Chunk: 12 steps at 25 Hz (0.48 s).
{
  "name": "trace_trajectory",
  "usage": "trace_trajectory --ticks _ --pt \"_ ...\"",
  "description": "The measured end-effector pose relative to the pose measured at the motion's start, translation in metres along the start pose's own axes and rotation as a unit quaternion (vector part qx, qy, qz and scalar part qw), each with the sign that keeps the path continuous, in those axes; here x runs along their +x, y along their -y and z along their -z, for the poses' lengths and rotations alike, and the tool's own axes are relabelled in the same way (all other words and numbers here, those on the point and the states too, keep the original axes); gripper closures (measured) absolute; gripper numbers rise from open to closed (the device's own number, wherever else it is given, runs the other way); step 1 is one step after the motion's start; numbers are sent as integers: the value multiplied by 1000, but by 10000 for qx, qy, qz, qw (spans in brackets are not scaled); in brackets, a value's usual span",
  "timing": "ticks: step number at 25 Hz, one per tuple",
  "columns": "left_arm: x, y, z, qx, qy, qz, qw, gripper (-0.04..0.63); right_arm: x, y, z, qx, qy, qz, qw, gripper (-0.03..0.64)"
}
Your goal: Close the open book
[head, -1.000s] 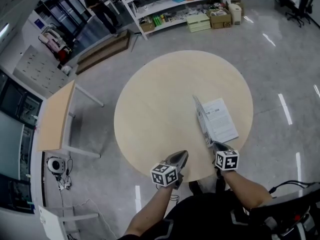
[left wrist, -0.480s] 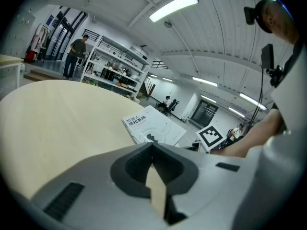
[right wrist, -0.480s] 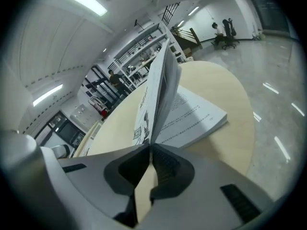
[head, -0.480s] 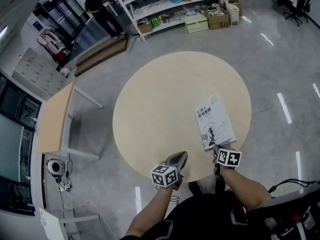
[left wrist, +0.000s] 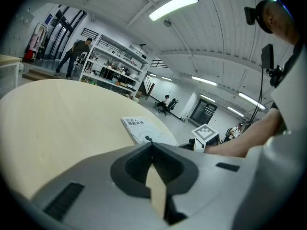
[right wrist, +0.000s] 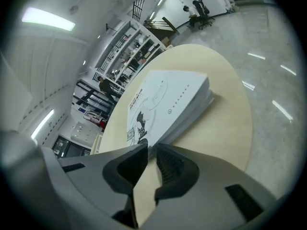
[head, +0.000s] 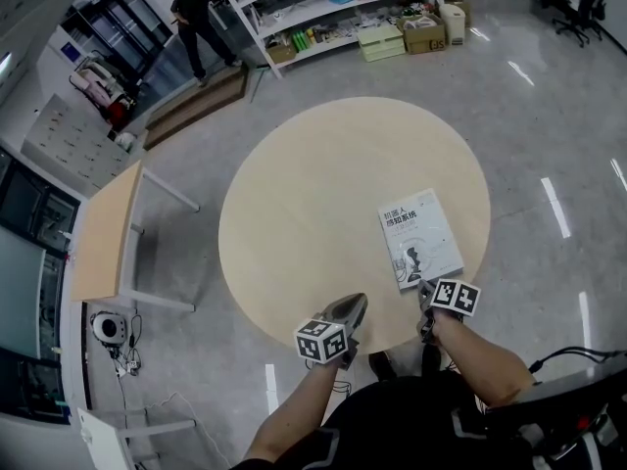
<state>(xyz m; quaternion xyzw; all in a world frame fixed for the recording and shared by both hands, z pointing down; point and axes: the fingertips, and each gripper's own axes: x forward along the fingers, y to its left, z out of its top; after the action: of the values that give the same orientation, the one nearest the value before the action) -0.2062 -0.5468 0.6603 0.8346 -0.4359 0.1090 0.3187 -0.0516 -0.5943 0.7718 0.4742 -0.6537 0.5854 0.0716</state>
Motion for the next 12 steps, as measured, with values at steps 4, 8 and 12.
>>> trace_trajectory --ticks 4,8,12 --pt "-1 -2 0 2 -15 -31 10000 598 1 3 1 -37 -124 99 9999 571" --pt "-2 -1 -6 -14 67 -17 10000 598 -5 4 -1 33 -142 85 9999 571" --pt "-4 2 -12 321 107 30 9994 598 -18 7 -12 97 50 13 9999 572"
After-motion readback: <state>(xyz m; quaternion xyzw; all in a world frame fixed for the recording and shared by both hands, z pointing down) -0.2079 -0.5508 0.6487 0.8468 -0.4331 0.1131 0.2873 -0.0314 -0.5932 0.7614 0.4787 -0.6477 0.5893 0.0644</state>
